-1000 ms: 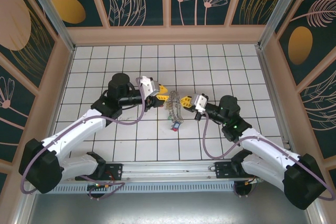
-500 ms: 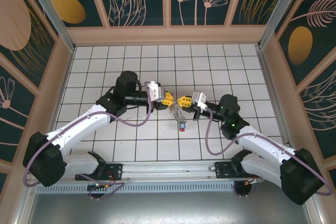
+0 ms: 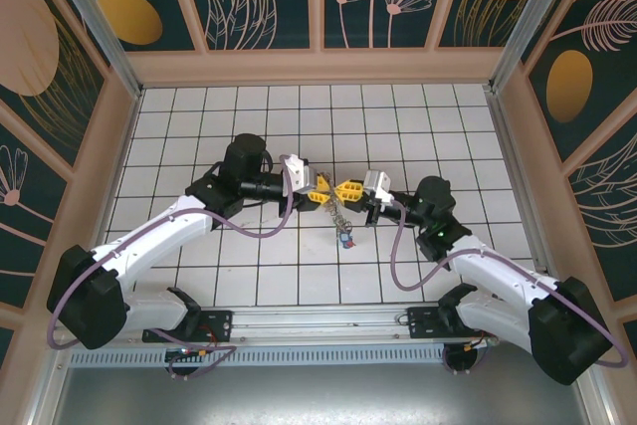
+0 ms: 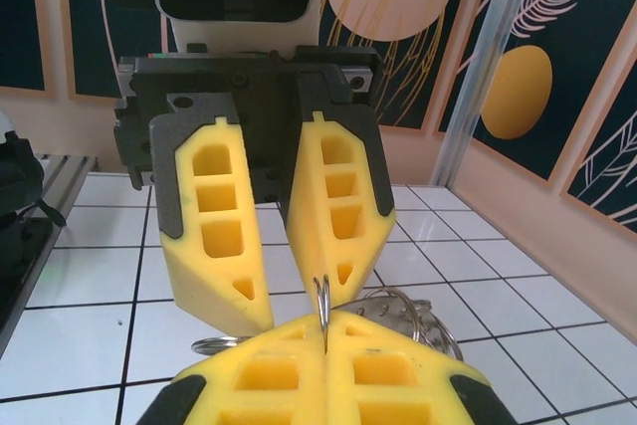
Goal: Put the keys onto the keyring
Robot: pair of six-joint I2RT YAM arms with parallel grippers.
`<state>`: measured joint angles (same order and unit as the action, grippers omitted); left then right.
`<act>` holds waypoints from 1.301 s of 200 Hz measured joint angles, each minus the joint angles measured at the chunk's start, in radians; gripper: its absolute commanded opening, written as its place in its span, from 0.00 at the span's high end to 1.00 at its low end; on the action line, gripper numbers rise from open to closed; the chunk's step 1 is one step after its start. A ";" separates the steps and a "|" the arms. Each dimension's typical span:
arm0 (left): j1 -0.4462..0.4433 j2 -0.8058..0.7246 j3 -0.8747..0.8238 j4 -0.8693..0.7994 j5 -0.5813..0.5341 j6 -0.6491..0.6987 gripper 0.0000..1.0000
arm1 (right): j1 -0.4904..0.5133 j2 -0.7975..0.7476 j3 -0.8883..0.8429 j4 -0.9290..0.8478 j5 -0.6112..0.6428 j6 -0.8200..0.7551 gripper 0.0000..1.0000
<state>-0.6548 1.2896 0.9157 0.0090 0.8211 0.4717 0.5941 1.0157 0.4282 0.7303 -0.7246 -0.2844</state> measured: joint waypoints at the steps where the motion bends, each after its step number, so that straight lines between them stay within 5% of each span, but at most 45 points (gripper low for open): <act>1: 0.000 0.000 0.000 -0.001 0.000 0.000 0.76 | 0.000 0.000 0.000 0.000 0.000 0.000 1.00; 109: -0.003 0.000 -0.004 -0.020 -0.021 0.007 0.63 | -0.004 0.028 0.035 -0.075 -0.016 -0.037 1.00; 167: -0.015 0.000 -0.157 0.112 -0.054 -0.004 0.61 | 0.006 0.055 0.031 -0.179 -0.029 -0.089 1.00; 214: -0.015 0.040 -0.174 0.179 -0.051 -0.040 0.62 | 0.004 0.068 0.013 -0.188 -0.030 -0.103 1.00; 260: -0.015 0.049 -0.177 0.230 -0.043 -0.068 0.74 | 0.003 0.089 -0.031 -0.167 -0.034 -0.100 1.00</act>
<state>-0.6701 1.3384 0.7383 0.2394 0.7780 0.4042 0.5972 1.1046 0.3969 0.5636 -0.7586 -0.3840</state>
